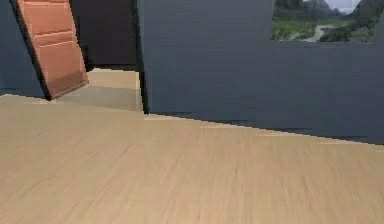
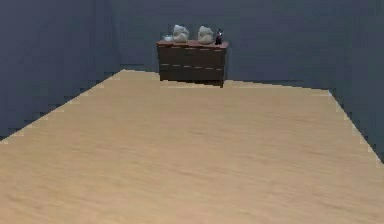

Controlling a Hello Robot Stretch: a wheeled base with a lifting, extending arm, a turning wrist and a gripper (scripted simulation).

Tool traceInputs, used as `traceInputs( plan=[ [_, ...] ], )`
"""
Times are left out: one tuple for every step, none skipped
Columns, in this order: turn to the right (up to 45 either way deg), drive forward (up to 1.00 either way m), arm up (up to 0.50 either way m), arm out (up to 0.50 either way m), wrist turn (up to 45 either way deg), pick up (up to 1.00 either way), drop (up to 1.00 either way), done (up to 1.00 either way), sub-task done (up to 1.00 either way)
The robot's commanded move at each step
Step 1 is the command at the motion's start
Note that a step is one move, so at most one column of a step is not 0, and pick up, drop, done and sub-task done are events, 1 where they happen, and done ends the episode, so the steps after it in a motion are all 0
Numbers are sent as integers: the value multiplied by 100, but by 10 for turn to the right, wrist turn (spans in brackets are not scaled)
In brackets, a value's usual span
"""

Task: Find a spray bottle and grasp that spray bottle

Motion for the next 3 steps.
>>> traceInputs(
  plan=[
    [-240, 0, 0, 0, 0, 0, 0, 0, 0],
    [-30, 0, 0, 0, 0, 0, 0, 0, 0],
    [0, 100, 0, 0, 0, 0, 0, 0, 0]
  ],
)
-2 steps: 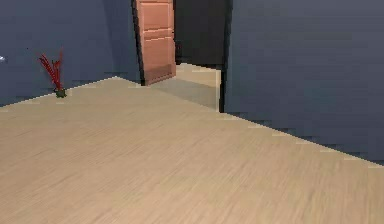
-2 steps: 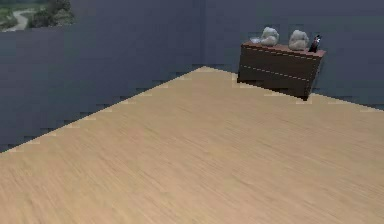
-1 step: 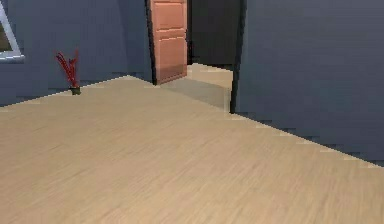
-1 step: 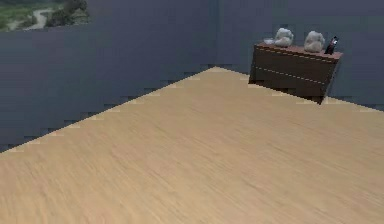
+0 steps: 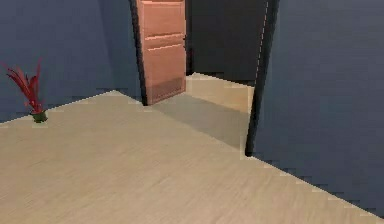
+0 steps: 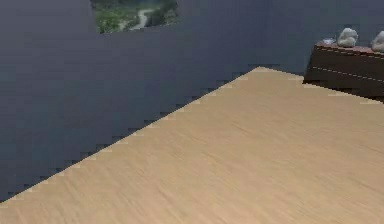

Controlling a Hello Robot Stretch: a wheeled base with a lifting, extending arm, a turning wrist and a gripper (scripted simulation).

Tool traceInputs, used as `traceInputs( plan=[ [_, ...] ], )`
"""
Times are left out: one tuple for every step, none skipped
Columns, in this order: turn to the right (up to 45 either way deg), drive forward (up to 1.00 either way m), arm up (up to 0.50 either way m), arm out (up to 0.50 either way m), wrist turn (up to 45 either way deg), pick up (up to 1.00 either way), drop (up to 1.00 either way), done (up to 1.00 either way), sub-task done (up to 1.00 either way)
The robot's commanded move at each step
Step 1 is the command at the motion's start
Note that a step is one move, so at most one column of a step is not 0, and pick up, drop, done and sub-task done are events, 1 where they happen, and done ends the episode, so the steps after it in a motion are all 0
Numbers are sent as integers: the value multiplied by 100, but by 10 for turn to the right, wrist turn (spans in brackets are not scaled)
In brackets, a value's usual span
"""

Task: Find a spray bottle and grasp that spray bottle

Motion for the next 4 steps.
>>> traceInputs(
  plan=[
    [0, 100, 0, 0, 0, 0, 0, 0, 0],
    [0, 50, 0, 0, 0, 0, 0, 0, 0],
    [180, 0, 0, 0, 0, 0, 0, 0, 0],
    [0, 45, 0, 0, 0, 0, 0, 0, 0]
  ],
)
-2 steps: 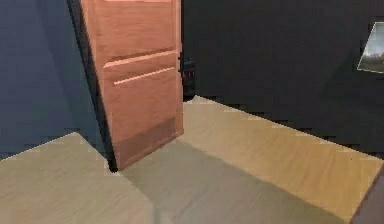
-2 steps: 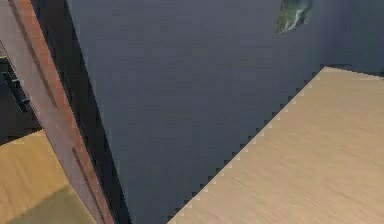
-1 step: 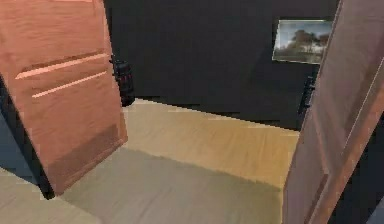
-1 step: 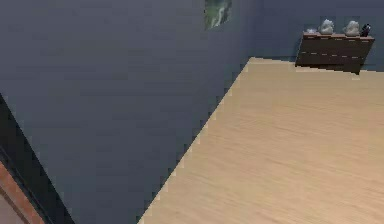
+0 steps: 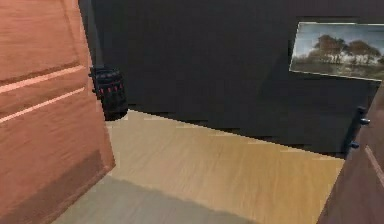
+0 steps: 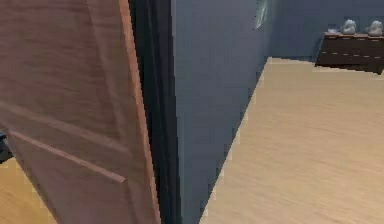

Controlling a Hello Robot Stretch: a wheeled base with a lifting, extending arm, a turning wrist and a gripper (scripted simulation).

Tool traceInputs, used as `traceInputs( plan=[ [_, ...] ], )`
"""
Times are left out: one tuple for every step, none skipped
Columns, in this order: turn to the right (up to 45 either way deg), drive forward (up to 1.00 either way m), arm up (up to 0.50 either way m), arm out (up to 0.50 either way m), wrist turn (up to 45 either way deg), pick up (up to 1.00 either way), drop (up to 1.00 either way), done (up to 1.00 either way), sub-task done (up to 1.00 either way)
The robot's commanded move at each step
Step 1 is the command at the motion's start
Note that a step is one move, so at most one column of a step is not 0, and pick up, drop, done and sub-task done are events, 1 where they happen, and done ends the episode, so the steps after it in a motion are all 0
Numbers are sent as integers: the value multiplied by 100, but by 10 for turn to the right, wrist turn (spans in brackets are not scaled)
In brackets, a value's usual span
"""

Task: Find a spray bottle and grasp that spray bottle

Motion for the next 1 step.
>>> traceInputs(
  plan=[
    [240, 0, 0, 0, 0, 0, 0, 0, 0]
  ],
)
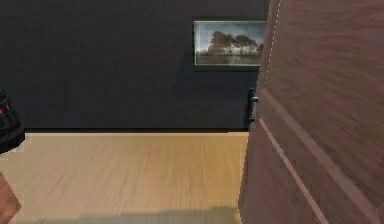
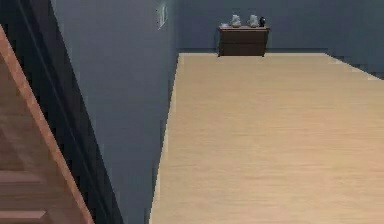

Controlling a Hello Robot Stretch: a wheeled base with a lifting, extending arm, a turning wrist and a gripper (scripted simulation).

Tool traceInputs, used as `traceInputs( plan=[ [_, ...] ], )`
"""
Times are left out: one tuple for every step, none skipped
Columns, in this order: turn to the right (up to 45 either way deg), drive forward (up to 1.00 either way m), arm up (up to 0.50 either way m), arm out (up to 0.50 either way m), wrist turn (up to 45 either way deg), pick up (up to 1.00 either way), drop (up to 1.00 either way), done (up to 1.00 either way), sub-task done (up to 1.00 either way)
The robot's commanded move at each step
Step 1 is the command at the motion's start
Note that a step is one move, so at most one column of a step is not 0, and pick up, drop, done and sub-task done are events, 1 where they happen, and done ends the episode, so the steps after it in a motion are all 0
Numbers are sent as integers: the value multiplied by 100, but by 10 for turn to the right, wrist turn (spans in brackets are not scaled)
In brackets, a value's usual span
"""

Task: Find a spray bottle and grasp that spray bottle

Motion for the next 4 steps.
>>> traceInputs(
  plan=[
    [0, 5, 0, 0, 0, 0, 0, 0, 0],
    [0, 100, 0, 0, 0, 0, 0, 0, 0],
    [0, 30, 0, 0, 0, 0, 0, 0, 0],
    [450, 0, 0, 0, 0, 0, 0, 0, 0]
  ],
)
